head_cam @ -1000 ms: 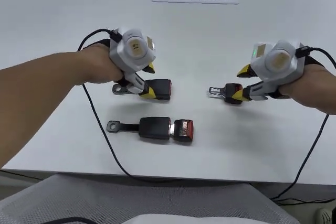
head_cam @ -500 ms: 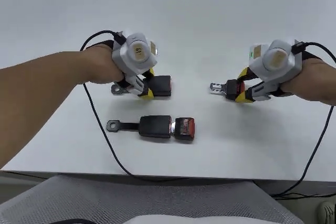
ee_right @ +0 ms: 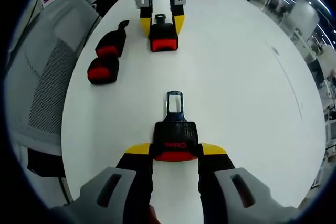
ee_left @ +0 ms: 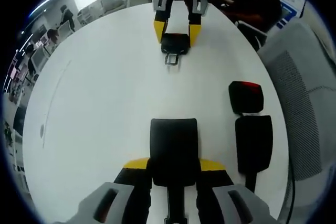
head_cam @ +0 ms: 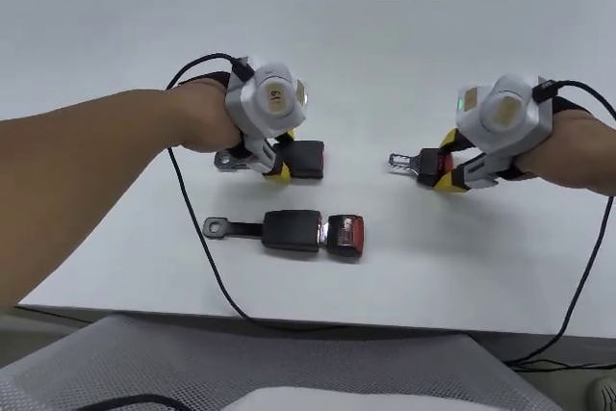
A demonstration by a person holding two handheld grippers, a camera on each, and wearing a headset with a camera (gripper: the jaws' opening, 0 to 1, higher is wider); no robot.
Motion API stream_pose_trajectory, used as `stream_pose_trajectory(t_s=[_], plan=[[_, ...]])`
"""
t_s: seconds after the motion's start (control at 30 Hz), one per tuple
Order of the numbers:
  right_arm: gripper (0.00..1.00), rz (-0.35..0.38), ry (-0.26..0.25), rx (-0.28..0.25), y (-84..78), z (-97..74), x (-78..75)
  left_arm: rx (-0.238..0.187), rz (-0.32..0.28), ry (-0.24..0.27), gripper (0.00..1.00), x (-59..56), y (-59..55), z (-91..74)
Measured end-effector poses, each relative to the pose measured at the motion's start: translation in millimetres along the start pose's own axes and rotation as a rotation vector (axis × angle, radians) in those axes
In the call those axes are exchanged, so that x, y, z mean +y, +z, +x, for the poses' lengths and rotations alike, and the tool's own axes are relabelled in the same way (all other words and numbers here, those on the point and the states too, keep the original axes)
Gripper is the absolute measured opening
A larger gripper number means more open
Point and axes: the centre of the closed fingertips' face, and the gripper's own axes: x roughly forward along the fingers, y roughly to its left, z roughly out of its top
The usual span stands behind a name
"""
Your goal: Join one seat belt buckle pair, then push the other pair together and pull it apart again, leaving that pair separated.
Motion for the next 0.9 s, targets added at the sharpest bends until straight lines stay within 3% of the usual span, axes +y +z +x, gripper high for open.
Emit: stream_pose_trajectory(t_s=[0.57, 0.9], plan=[[0.32, -0.017, -0.003, -0.059, 62.2, 29.5, 11.5, -0.005, -0.002, 0.006, 0.32, -3.6, 1.2, -0.9], [0.32, -0.047, -0.003, -0.048, 76.6, 36.1, 15.5, -0.009, -0.01, 0.008, 0.32, -3.6, 1.6, -1.3]])
